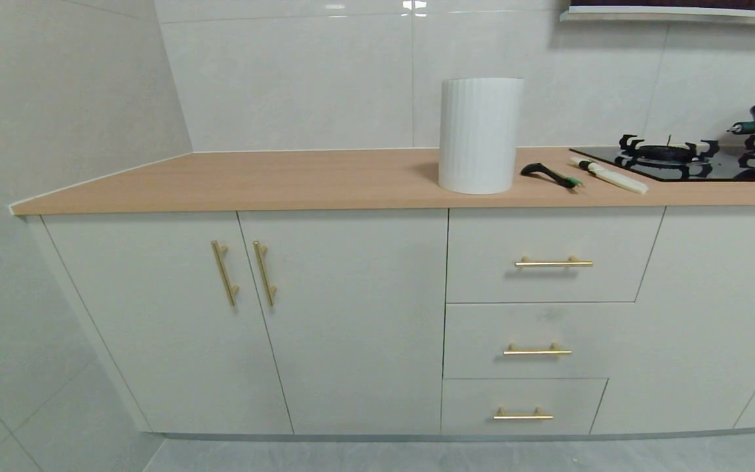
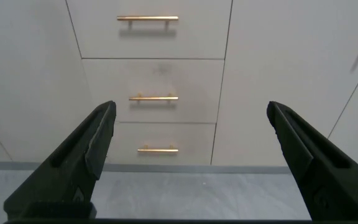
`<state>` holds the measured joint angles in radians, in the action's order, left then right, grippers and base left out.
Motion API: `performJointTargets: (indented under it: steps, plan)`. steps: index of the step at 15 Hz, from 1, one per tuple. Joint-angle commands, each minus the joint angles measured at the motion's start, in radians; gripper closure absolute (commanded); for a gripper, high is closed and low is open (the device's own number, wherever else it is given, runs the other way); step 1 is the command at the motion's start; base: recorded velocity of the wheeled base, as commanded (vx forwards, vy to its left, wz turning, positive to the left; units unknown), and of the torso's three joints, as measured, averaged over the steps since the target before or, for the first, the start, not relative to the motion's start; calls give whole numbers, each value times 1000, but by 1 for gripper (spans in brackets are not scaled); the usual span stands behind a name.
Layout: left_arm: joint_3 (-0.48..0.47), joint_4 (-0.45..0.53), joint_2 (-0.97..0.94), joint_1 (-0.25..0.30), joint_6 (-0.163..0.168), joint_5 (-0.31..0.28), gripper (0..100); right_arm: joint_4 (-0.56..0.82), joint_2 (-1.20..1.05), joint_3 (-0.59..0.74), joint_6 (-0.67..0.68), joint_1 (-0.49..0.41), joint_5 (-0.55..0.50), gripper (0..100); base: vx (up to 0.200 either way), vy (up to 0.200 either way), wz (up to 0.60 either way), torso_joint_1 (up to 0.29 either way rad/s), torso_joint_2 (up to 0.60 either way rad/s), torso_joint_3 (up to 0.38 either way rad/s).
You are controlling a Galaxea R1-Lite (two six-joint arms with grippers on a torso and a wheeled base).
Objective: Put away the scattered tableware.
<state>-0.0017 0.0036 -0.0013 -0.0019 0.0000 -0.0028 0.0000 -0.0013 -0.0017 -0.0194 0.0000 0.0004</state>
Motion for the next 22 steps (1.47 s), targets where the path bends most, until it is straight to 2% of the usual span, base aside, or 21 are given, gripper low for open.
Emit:
performJointTargets:
  steps: [1, 2, 11, 12, 13, 14, 17, 19, 22]
  plan:
    - [0, 1, 1, 0, 0, 0, 0, 0, 1, 0, -2, 0, 0, 0, 200, 0, 0, 2, -2, 2]
    - [0, -1, 1, 0, 0, 0, 0, 0, 1, 0, -1, 0, 0, 0, 200, 0, 0, 7, 2, -2]
    - [0, -1, 1, 0, 0, 0, 0, -2, 1, 0, -5, 0, 1, 0, 0, 0, 0, 0, 0, 0]
    - [0, -1, 1, 0, 0, 0, 0, -9, 1, -9, -5, 0, 3, 0, 0, 0, 0, 0, 0, 0]
    - [0, -1, 1, 0, 0, 0, 0, -23, 6, -72, 4, 3, 15, 0, 0, 0, 0, 0, 0, 0]
    - [0, -1, 1, 0, 0, 0, 0, -3, 53, -159, 32, 12, 44, 0, 0, 0, 0, 0, 0, 0]
    - [0, -1, 1, 0, 0, 0, 0, 18, 251, -178, 32, 75, 135, 0, 0, 0, 0, 0, 0, 0]
    - [0, 1, 1, 0, 0, 0, 0, 14, 408, -210, 32, 97, 147, 0, 0, 0, 0, 0, 0, 0]
    - [0, -1, 1, 0, 0, 0, 0, -3, 702, -336, 29, 133, 173, 0, 0, 0, 0, 0, 0, 0]
